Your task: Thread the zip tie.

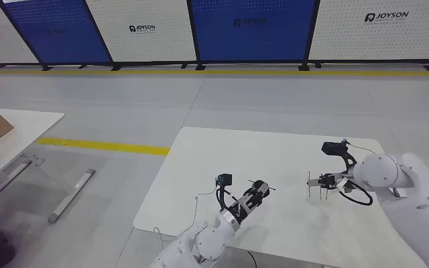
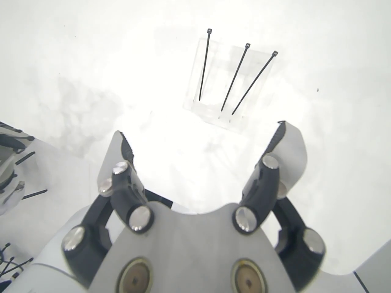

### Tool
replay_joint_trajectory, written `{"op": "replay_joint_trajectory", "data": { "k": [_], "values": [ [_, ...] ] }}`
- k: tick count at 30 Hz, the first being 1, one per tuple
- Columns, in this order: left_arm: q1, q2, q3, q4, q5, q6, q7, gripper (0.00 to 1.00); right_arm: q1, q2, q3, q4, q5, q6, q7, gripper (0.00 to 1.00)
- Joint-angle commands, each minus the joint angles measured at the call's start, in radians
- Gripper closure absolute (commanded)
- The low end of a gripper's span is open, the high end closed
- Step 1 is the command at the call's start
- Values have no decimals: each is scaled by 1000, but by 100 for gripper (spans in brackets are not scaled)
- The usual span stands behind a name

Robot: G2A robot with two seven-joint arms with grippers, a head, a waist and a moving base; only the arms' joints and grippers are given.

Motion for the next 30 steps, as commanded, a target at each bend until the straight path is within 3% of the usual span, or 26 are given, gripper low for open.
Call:
{"op": "replay_joint_trajectory", "data": {
  "k": [1, 6, 12, 13, 14, 16, 20, 24, 30],
  "values": [
    [0, 0, 0, 0, 0, 0, 0, 100, -11, -1, 2, 8, 3, 1, -32, 0],
    [0, 0, 0, 0, 0, 0, 0, 100, -1, -8, -8, 17, 11, 7, -48, 0],
    [0, 0, 0, 0, 0, 0, 0, 100, 62, -37, -62, 111, 23, 51, -43, 1],
    [0, 0, 0, 0, 0, 0, 0, 100, 72, -42, -74, 130, 24, 55, -42, 16],
    [0, 0, 0, 0, 0, 0, 0, 100, 86, -49, -88, 156, 28, 60, -43, 16],
    [0, 0, 0, 0, 0, 0, 0, 100, 105, -61, -108, 191, 34, 60, -44, 35],
    [0, 0, 0, 0, 0, 0, 0, 100, 143, -86, -156, 271, 36, 76, -47, 27],
    [0, 0, 0, 0, 0, 0, 0, 100, 177, -114, -195, 349, 50, 77, -69, 41],
    [0, 0, 0, 0, 0, 0, 0, 100, 208, -143, -235, 411, 47, 86, -83, 54]
  ]
}}
